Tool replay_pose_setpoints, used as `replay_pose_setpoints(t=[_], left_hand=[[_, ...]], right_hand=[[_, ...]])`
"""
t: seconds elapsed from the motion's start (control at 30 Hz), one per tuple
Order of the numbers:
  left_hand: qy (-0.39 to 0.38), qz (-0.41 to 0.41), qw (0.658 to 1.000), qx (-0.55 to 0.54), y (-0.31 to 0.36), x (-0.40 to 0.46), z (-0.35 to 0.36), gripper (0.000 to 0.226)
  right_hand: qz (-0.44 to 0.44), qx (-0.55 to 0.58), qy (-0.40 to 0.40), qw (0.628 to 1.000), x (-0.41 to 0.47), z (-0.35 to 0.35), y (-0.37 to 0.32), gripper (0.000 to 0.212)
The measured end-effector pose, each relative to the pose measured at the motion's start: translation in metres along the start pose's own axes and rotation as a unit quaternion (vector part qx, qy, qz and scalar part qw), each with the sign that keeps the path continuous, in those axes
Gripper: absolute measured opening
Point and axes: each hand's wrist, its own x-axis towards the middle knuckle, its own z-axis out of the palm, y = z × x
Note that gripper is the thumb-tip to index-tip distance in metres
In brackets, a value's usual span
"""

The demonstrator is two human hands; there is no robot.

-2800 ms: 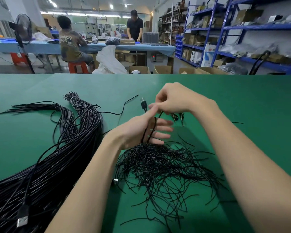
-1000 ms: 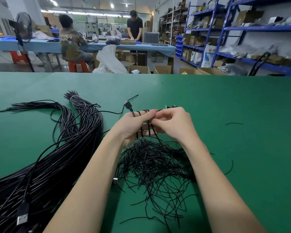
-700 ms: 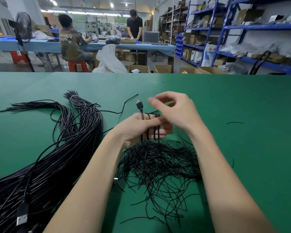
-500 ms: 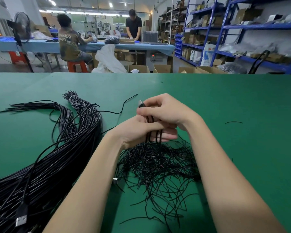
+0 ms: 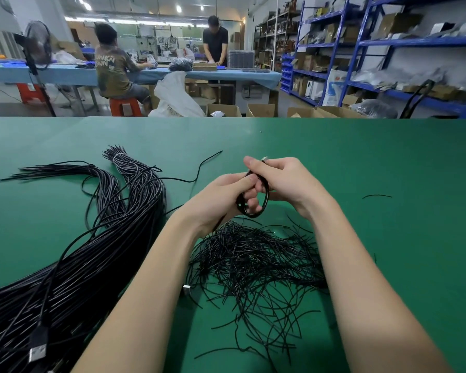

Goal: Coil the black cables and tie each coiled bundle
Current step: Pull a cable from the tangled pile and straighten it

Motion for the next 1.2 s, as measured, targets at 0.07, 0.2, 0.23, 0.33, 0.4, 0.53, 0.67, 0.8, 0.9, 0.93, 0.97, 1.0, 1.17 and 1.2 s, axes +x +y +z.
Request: replay_pose_setpoints(t=[0.07, 0.2, 0.23, 0.33, 0.4, 0.53, 0.67, 0.8, 0.9, 0.93, 0.97, 1.0, 1.17, 1.2], left_hand=[[0.046, 0.015, 0.999, 0.011, -0.001, 0.003, 0.000, 0.030], [0.128, 0.019, 0.992, 0.008, -0.006, 0.008, -0.001, 0.033], [0.141, 0.017, 0.990, 0.018, -0.007, 0.009, -0.001, 0.035], [0.164, 0.003, 0.985, 0.056, -0.008, 0.008, -0.002, 0.036], [0.150, -0.006, 0.988, 0.035, -0.007, 0.008, -0.002, 0.033], [0.118, -0.010, 0.992, -0.034, -0.006, 0.006, 0.006, 0.022], [0.135, -0.022, 0.991, -0.017, -0.009, 0.008, 0.006, 0.014], [0.181, -0.020, 0.983, 0.008, -0.013, 0.009, 0.005, 0.011], [0.185, -0.029, 0.982, 0.023, -0.013, 0.008, 0.006, 0.012], [0.174, -0.036, 0.984, 0.032, -0.013, 0.008, 0.006, 0.018], [0.155, -0.044, 0.986, 0.042, -0.012, 0.007, 0.006, 0.023], [0.132, -0.049, 0.988, 0.055, -0.011, 0.006, 0.006, 0.026], [0.109, -0.055, 0.981, 0.150, -0.004, -0.001, 0.006, 0.025], [0.108, -0.055, 0.980, 0.158, -0.004, -0.001, 0.006, 0.024]], right_hand=[[-0.013, 0.036, 0.024, 0.999, -0.002, -0.001, 0.002, 0.031], [-0.054, 0.065, 0.060, 0.995, -0.011, -0.002, 0.013, 0.006], [-0.066, 0.030, 0.080, 0.994, -0.012, 0.000, 0.016, 0.005], [-0.111, -0.079, 0.144, 0.980, -0.012, 0.006, 0.019, 0.005], [-0.140, -0.112, 0.163, 0.970, -0.012, 0.009, 0.020, 0.010], [-0.169, -0.116, 0.190, 0.960, -0.010, 0.015, 0.025, 0.015], [-0.145, -0.134, 0.236, 0.951, -0.006, 0.023, 0.029, 0.007], [-0.115, -0.087, 0.184, 0.972, -0.005, 0.023, 0.028, 0.005], [-0.112, -0.058, 0.156, 0.980, -0.006, 0.020, 0.028, 0.008], [-0.114, -0.062, 0.151, 0.980, -0.006, 0.020, 0.028, 0.010], [-0.115, -0.066, 0.148, 0.980, -0.007, 0.019, 0.028, 0.010], [-0.115, -0.067, 0.147, 0.980, -0.007, 0.019, 0.028, 0.010], [-0.102, -0.041, 0.138, 0.984, -0.010, 0.016, 0.028, 0.013], [-0.106, -0.041, 0.139, 0.984, -0.010, 0.016, 0.027, 0.014]])
